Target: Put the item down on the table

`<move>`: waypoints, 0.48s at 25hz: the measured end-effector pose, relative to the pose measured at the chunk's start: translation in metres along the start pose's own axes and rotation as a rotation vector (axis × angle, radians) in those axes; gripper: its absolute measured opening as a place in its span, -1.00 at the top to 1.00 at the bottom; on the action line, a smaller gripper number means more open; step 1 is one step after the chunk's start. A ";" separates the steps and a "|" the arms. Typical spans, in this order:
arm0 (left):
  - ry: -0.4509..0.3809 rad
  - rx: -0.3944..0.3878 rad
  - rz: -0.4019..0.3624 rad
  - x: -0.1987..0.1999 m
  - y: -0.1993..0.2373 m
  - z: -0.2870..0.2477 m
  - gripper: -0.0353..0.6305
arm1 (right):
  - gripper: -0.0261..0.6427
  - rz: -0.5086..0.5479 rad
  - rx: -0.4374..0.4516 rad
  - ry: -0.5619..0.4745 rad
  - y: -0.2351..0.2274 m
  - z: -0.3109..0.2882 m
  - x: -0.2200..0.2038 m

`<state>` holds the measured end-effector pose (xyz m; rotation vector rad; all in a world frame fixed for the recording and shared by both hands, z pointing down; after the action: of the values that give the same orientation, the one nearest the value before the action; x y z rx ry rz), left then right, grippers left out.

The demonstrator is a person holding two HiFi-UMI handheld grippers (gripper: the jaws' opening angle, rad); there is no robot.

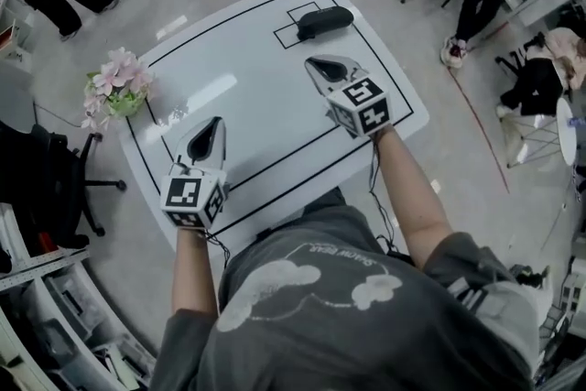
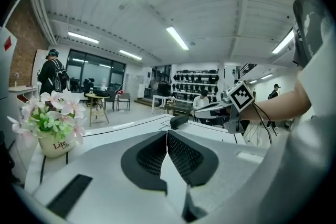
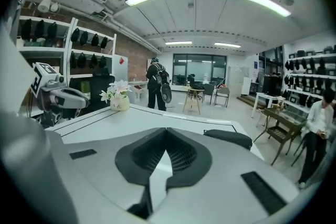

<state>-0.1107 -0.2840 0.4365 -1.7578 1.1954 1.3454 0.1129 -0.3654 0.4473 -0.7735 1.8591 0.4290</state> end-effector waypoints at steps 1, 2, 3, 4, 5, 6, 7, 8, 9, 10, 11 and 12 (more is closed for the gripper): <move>0.004 -0.012 0.007 -0.004 0.004 0.009 0.88 | 0.92 -0.002 -0.012 0.009 0.012 0.000 -0.003; 0.009 -0.026 0.018 -0.008 0.008 0.018 0.88 | 0.92 -0.005 -0.021 0.018 0.026 0.000 -0.006; 0.014 -0.042 0.028 -0.013 0.011 0.027 0.88 | 0.92 -0.011 -0.029 0.021 0.041 0.001 -0.008; 0.018 -0.062 0.036 -0.017 0.013 0.036 0.88 | 0.92 -0.019 -0.040 0.017 0.056 0.003 -0.011; 0.021 -0.084 0.040 -0.022 0.013 0.046 0.88 | 0.93 -0.029 -0.054 0.015 0.072 0.005 -0.013; 0.023 -0.109 0.042 -0.026 0.012 0.055 0.88 | 0.93 -0.040 -0.066 0.018 0.088 0.009 -0.018; 0.026 -0.135 0.040 -0.031 0.010 0.064 0.88 | 0.93 -0.052 -0.078 0.026 0.104 0.013 -0.024; 0.030 -0.161 0.034 -0.036 0.008 0.072 0.88 | 0.93 -0.062 -0.090 0.035 0.120 0.018 -0.031; 0.033 -0.185 0.027 -0.041 0.006 0.078 0.88 | 0.93 -0.072 -0.103 0.043 0.133 0.022 -0.037; 0.037 -0.204 0.019 -0.044 0.004 0.084 0.88 | 0.93 -0.083 -0.113 0.048 0.146 0.027 -0.043; 0.040 -0.218 0.014 -0.048 0.002 0.089 0.88 | 0.93 -0.098 -0.120 0.051 0.158 0.032 -0.050; 0.041 -0.230 0.014 -0.050 -0.001 0.094 0.88 | 0.93 -0.120 -0.122 0.054 0.170 0.038 -0.058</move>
<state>-0.1513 -0.1873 0.4571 -1.9473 1.1128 1.5114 0.0380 -0.2000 0.4748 -0.9823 1.8376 0.4524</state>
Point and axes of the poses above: the fingertips, and each gripper's own axes: z backward along the fingers, y to its left, x out of its top, the point moved 3 cm from there along z, backward along the fingers, and after that the axes turned 13 degrees about x, right-handed, at the moved point
